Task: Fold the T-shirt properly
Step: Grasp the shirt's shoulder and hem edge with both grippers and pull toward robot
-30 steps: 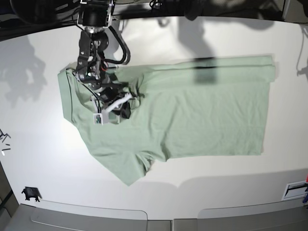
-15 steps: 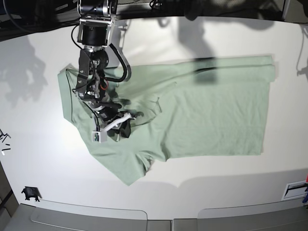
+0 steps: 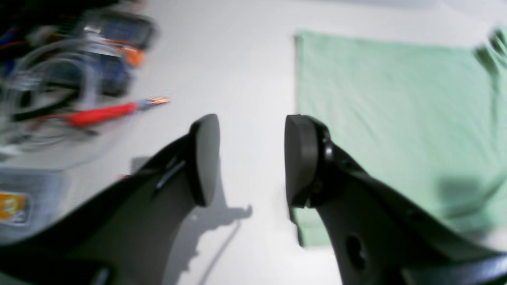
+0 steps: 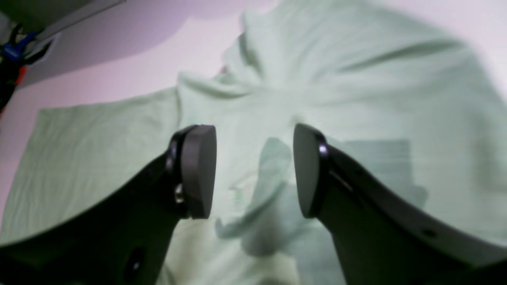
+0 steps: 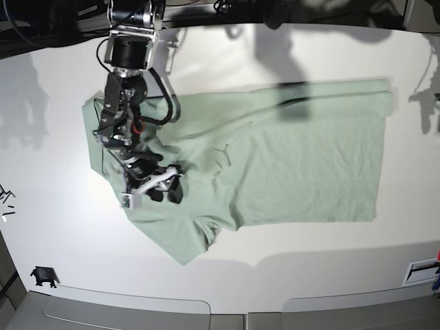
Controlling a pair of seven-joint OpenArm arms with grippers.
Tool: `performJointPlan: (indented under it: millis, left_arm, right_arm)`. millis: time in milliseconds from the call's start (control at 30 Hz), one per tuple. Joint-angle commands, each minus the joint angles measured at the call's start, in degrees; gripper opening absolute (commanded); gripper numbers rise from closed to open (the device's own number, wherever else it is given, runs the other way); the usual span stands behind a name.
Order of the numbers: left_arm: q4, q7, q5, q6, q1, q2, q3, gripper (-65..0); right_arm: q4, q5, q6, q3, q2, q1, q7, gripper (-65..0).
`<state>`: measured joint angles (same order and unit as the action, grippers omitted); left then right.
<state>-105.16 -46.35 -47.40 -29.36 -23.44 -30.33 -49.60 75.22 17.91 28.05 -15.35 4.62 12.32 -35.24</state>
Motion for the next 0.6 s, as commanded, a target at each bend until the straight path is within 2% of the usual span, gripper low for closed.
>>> performJointPlan:
  millis: [0, 67, 133, 233, 300, 367, 433, 567]
  left_arm:
    - [-0.9, 1.0, -0.7, -0.3, -0.6, -0.8, 1.6, -42.0]
    - [-0.9, 1.2, 0.1, -0.3, -1.3, 0.3, 6.1, -43.8]
    - [-0.9, 2.3, 3.3, -0.3, -1.3, 1.9, 10.4, -44.2]
    - [-0.9, 5.7, 8.7, -0.2, -1.3, 4.2, 15.1, -45.0]
    - [-0.9, 7.2, 11.1, -0.2, -1.3, 5.8, 17.0, -48.3]
    - [-0.9, 7.5, 13.0, -0.3, -1.3, 7.4, 18.2, -56.7]
    - [-0.9, 7.8, 14.9, -0.3, -1.3, 8.8, 19.1, -65.0]
    - [1.4, 12.5, 19.6, 0.0, -1.2, 10.2, 20.5, -65.0]
  right_arm:
    - [2.5, 1.9, 0.8, -1.2, 0.7, 1.4, 0.2, -35.6]
    - [5.0, 5.1, 2.6, -3.8, 1.4, 1.4, -2.6, -36.9]
    - [7.4, 9.1, 4.7, -6.7, 2.6, 0.8, -4.8, -41.6]
    - [10.2, 16.5, 7.2, -10.8, 5.0, -0.2, -10.1, -55.3]
    - [11.5, 22.5, 9.5, -12.9, 6.8, -1.3, -14.4, -65.0]
    - [12.3, 27.7, 11.0, -14.4, 8.6, -3.3, -18.0, -65.0]
    - [12.4, 29.4, 11.2, -15.1, 9.8, -5.8, -19.3, -65.0]
    - [12.4, 24.5, 11.2, -14.4, 10.3, -11.3, -16.6, -65.0]
